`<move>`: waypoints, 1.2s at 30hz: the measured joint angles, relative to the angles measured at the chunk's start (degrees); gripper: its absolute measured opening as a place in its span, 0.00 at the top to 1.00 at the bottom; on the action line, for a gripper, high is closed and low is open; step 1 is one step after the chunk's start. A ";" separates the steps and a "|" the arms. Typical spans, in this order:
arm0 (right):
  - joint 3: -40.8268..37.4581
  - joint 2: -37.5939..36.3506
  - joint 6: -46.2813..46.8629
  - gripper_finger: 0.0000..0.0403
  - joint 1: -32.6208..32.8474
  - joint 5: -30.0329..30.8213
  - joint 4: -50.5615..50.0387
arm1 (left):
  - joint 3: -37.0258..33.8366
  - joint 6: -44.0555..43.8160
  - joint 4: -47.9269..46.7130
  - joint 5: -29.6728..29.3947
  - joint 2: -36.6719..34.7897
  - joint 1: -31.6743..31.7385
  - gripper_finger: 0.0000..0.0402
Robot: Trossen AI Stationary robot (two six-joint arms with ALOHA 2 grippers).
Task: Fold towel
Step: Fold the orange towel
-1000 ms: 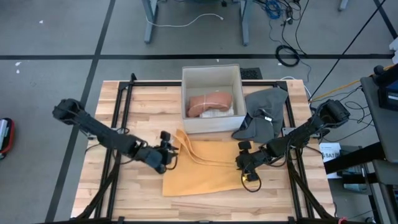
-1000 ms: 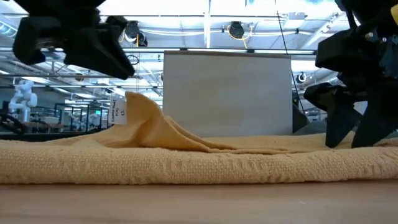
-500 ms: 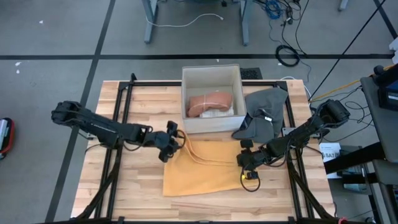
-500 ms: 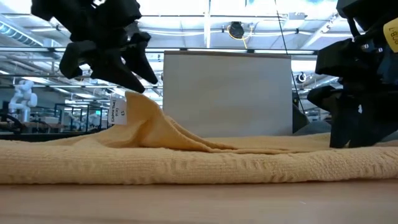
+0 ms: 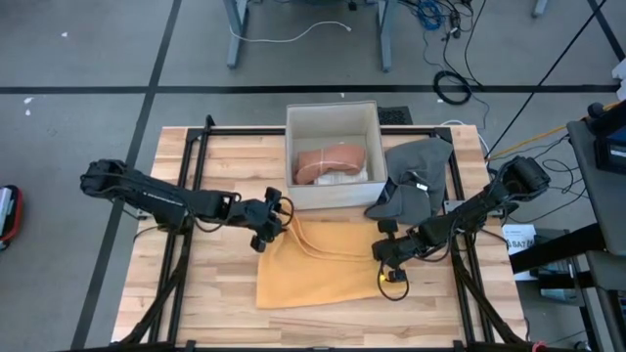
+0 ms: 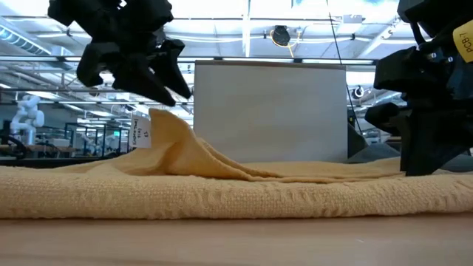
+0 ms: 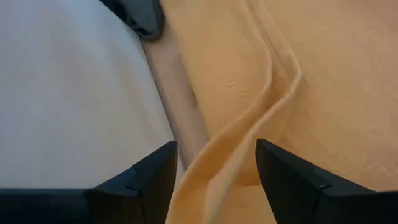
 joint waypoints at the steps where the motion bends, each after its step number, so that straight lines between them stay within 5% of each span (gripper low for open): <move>1: 0.00 0.00 0.02 0.99 -0.03 -0.43 0.16 | 0.14 -0.03 -0.06 0.02 0.01 0.70 0.44; 9: 0.02 0.00 -0.11 0.99 -0.01 -0.65 0.67 | 0.38 -8.17 -5.40 5.08 0.15 9.23 0.45; 17: 0.02 0.00 -0.11 0.99 -0.03 -1.58 0.67 | 0.40 -12.99 -8.13 4.80 0.15 11.19 0.45; 26: 0.02 0.00 -0.55 0.99 -0.01 -2.06 0.64 | -1.02 -15.47 -10.26 11.10 0.17 15.90 0.45; 32: 0.02 0.00 -0.76 0.99 -0.01 -2.06 0.63 | -0.72 -15.26 -12.57 9.35 -1.90 15.21 0.45; 36: 0.02 0.00 -0.72 0.99 0.01 -2.08 0.62 | 1.19 -15.56 -21.19 2.57 -3.60 15.20 0.45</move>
